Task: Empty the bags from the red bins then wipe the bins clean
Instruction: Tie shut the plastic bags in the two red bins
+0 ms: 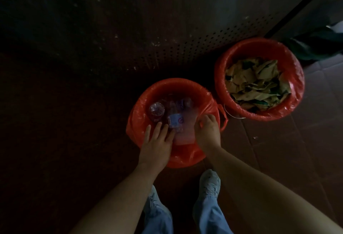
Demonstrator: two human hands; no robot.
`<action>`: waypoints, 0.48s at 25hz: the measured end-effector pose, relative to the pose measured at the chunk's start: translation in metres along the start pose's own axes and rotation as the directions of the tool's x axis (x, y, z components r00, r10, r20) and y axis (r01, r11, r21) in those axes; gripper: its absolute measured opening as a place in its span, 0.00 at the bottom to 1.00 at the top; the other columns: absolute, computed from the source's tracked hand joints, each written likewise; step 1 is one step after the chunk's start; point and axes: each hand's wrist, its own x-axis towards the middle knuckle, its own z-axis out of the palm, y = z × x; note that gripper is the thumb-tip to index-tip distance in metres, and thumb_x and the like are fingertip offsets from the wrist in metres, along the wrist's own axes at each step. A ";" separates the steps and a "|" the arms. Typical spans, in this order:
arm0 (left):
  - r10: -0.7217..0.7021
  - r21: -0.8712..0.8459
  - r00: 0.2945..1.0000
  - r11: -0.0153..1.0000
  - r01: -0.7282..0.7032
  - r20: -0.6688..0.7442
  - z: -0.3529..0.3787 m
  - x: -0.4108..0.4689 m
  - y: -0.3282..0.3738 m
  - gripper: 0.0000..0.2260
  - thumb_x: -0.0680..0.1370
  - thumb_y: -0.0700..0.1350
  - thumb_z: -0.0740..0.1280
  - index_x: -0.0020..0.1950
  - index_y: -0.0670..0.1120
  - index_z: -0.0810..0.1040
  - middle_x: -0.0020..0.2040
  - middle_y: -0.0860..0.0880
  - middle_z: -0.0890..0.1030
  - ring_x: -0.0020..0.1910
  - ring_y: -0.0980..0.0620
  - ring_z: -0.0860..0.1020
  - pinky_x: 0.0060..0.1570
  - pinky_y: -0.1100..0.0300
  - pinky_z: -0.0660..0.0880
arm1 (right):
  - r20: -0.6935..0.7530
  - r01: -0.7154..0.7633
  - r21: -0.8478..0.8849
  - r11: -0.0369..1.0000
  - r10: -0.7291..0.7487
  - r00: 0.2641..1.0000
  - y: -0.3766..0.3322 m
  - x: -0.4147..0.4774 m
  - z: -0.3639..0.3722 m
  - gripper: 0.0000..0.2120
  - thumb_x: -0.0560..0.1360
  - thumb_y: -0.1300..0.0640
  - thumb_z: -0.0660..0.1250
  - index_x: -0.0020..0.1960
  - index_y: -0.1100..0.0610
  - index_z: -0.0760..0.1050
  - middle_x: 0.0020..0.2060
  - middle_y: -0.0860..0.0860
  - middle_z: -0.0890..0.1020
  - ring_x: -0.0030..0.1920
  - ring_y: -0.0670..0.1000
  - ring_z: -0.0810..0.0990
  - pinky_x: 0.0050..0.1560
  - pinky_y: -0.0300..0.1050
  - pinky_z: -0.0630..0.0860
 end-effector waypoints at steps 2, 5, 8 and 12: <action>-0.031 -0.002 0.999 1.000 0.031 -0.009 -0.005 -0.007 -0.013 0.22 0.81 0.49 0.62 0.76 0.49 0.68 0.76 0.44 0.69 0.78 0.41 0.60 0.75 0.36 0.53 | 0.049 0.093 -0.005 0.996 -0.093 0.994 -0.010 -0.006 0.009 0.06 0.79 0.55 0.64 0.54 0.53 0.78 0.64 0.47 0.75 0.59 0.53 0.76 0.57 0.56 0.78; -0.091 -0.004 0.996 0.996 0.091 0.009 -0.007 -0.019 -0.033 0.23 0.81 0.49 0.61 0.77 0.50 0.68 0.77 0.45 0.67 0.79 0.42 0.58 0.75 0.36 0.52 | 0.228 0.264 -0.125 0.957 -0.231 0.946 -0.023 -0.018 0.021 0.10 0.81 0.55 0.62 0.61 0.52 0.78 0.67 0.46 0.74 0.62 0.51 0.76 0.60 0.51 0.75; -0.138 -0.012 0.989 0.990 0.138 0.046 -0.003 -0.031 -0.047 0.24 0.82 0.50 0.59 0.79 0.50 0.63 0.79 0.45 0.62 0.80 0.42 0.54 0.76 0.37 0.48 | 0.524 0.395 -0.314 0.863 -0.189 0.830 -0.026 -0.032 0.034 0.16 0.81 0.60 0.59 0.67 0.53 0.74 0.66 0.49 0.76 0.62 0.54 0.79 0.60 0.49 0.76; -0.171 -0.059 0.984 0.983 0.173 0.044 -0.002 -0.043 -0.058 0.24 0.83 0.50 0.58 0.79 0.50 0.61 0.80 0.44 0.60 0.80 0.42 0.52 0.76 0.36 0.49 | 0.599 0.468 -0.479 0.742 -0.113 0.793 -0.028 -0.042 0.037 0.16 0.80 0.62 0.57 0.65 0.55 0.76 0.63 0.53 0.79 0.61 0.56 0.80 0.58 0.50 0.78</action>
